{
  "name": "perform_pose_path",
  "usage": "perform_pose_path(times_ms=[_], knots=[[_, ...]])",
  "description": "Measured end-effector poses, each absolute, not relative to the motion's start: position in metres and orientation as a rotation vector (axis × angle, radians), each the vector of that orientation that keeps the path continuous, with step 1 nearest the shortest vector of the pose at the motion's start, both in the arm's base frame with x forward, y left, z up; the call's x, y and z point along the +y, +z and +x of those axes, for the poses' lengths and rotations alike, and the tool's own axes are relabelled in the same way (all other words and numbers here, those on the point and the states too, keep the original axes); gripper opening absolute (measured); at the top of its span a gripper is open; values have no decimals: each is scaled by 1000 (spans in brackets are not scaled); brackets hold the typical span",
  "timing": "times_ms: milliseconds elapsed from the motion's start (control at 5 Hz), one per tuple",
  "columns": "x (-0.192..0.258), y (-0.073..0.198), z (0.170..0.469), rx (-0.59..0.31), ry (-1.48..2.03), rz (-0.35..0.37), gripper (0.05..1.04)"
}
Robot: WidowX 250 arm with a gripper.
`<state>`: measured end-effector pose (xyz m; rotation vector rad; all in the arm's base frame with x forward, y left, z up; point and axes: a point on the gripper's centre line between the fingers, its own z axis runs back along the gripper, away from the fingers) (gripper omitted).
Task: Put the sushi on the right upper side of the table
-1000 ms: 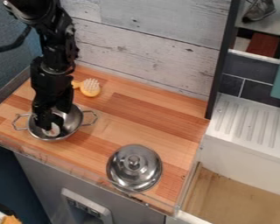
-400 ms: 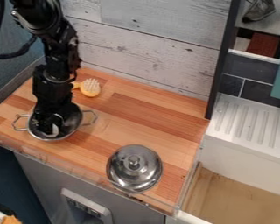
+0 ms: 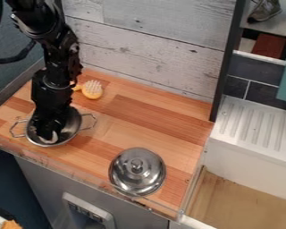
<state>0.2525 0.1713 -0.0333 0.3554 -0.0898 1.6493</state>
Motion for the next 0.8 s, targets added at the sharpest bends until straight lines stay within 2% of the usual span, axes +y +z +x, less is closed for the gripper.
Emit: perform_pose_path(times_ms=[200, 600, 800], knots=[[172, -12, 252, -149, 1651, 349, 571], [136, 36, 275, -217, 1558, 251, 571], [100, 52, 312, -267, 1422, 208, 571]])
